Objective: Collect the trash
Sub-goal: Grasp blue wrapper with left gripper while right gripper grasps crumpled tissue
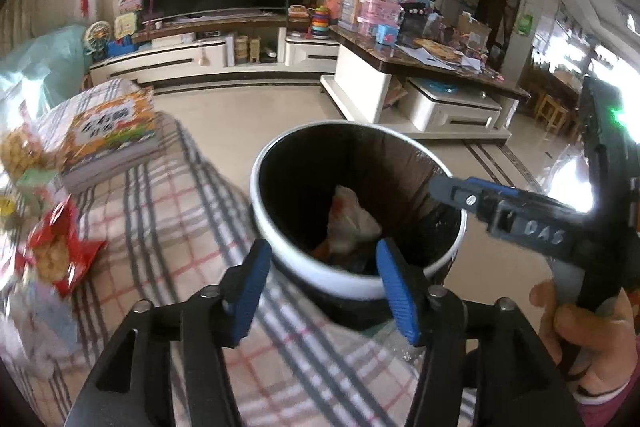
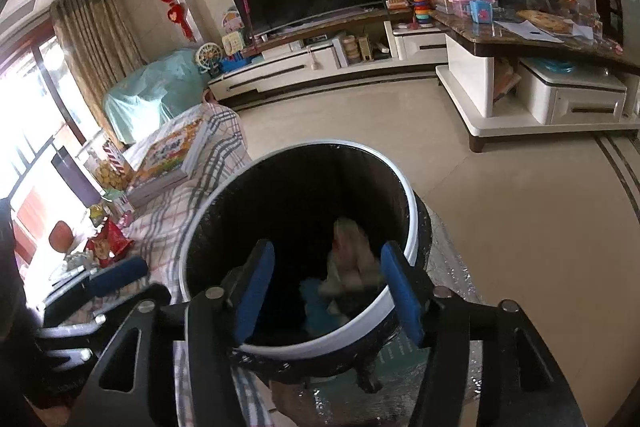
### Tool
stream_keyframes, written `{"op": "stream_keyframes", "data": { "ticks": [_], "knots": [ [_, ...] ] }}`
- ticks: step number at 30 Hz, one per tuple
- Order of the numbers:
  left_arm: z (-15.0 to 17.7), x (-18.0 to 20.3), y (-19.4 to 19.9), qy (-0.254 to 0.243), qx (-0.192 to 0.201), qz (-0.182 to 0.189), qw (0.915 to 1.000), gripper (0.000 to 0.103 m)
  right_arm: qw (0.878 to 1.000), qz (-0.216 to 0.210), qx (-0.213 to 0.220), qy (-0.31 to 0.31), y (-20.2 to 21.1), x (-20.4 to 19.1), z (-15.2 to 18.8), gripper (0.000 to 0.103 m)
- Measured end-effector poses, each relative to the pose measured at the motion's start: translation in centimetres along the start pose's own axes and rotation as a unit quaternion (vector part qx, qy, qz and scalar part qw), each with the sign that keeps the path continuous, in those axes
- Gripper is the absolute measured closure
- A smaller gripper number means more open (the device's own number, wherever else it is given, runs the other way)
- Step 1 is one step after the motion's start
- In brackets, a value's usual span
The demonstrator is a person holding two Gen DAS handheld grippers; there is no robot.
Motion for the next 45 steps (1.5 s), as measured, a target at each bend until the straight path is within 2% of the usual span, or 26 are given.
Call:
{"op": "stream_keyframes", "data": {
  "ticks": [2,5,14,23,30,40,45],
  "knots": [
    [1.4,-0.4,1.0,0.013,0.002,-0.003,0.9999,0.044,1.0,-0.007,0.008,-0.001,0.7,-0.4,0.5,0.018],
    [3.6,-1.2,2.4,0.033,0.001,-0.011,0.9994,0.043,1.0,-0.022,0.016,0.004,1.5,-1.6,1.4,0.014],
    [8.4,-3.8,6.9,0.072,-0.002,-0.05,0.9961,0.042,0.997,-0.07,-0.009,0.018,2.1,-5.8,4.8,0.014],
    [12.8,-7.6,11.0,0.125,-0.002,-0.102,0.987,0.042,0.992,-0.107,-0.047,0.047,1.1,-10.7,8.4,0.014],
    [16.2,-10.5,13.9,0.175,0.003,-0.148,0.9733,0.042,0.986,-0.133,-0.08,0.068,-0.7,-14.6,11.2,0.014],
    [18.9,-12.3,15.6,0.208,0.0,-0.176,0.9622,0.041,0.978,-0.152,-0.104,0.093,-2.4,-18.9,13.2,0.014],
    [20.3,-13.8,16.9,0.233,0.005,-0.208,0.95,0.029,0.976,-0.162,-0.109,0.101,-3.1,-20.8,13.8,0.014]
  ]
}}
Point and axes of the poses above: each gripper's, at about its wrist camera, not at the fingertips, and y roughly against the way its jaws point, x to its right, z to its underside, the point moved 1 cm from there along -y, roughly the way its jaws point, and after that the axes turned 13 degrees about -y, right-handed, at the moved point
